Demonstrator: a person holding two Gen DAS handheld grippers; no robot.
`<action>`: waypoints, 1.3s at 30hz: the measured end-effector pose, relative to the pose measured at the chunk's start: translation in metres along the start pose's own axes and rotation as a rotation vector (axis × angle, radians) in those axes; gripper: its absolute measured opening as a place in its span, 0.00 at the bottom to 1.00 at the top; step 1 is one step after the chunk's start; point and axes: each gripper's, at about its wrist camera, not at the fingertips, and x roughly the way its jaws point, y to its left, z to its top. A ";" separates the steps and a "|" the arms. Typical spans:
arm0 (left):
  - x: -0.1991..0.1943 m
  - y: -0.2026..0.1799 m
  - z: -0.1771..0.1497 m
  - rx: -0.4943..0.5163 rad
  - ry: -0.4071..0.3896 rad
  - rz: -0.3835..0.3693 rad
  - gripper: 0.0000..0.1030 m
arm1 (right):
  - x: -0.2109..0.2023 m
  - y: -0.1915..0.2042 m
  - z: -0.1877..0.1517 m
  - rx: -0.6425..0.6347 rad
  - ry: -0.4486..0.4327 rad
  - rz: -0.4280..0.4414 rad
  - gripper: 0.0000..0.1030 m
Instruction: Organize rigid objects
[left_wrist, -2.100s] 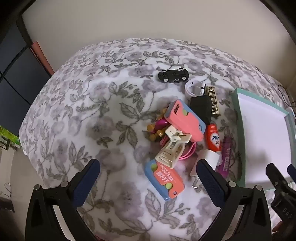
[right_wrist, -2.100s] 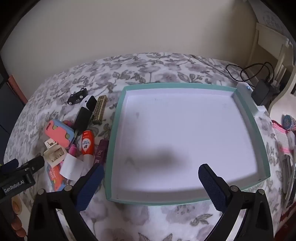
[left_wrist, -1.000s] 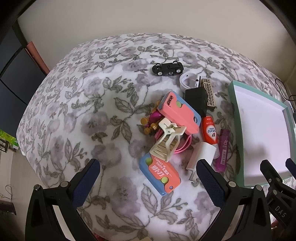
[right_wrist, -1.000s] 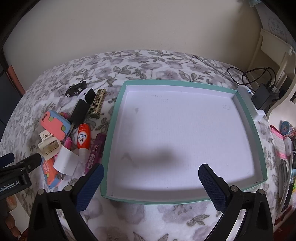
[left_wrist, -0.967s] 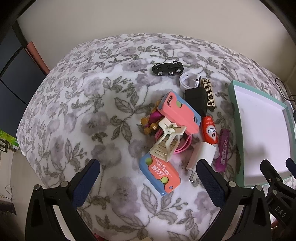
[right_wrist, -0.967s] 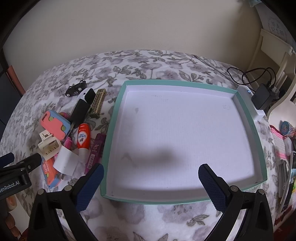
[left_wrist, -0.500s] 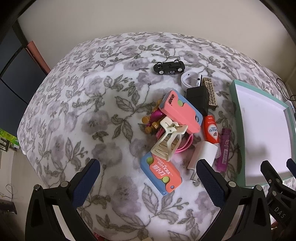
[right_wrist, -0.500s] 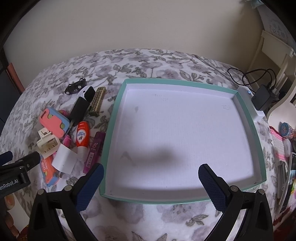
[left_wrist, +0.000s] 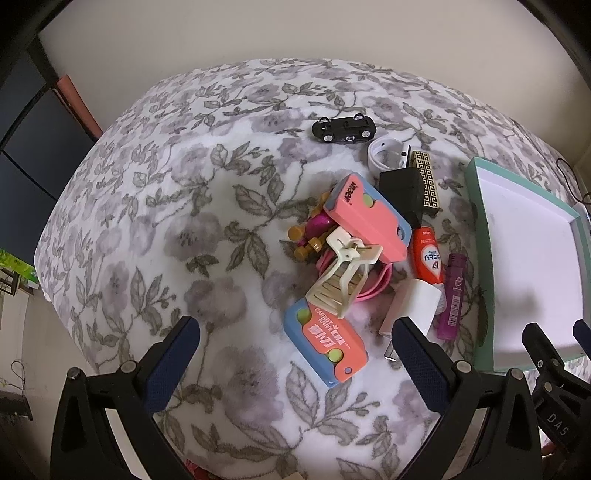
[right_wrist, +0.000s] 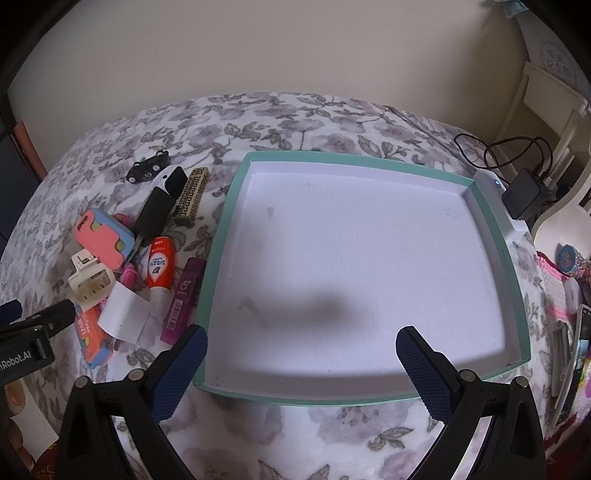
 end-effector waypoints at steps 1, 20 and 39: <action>0.000 0.000 0.000 0.000 0.001 0.001 1.00 | 0.000 0.000 0.000 0.000 0.000 -0.001 1.00; 0.002 0.001 -0.001 -0.004 0.006 0.005 1.00 | 0.003 -0.001 -0.002 -0.002 0.005 -0.007 1.00; 0.005 0.022 0.002 -0.118 0.019 -0.007 1.00 | -0.008 0.007 0.005 0.022 -0.032 0.073 1.00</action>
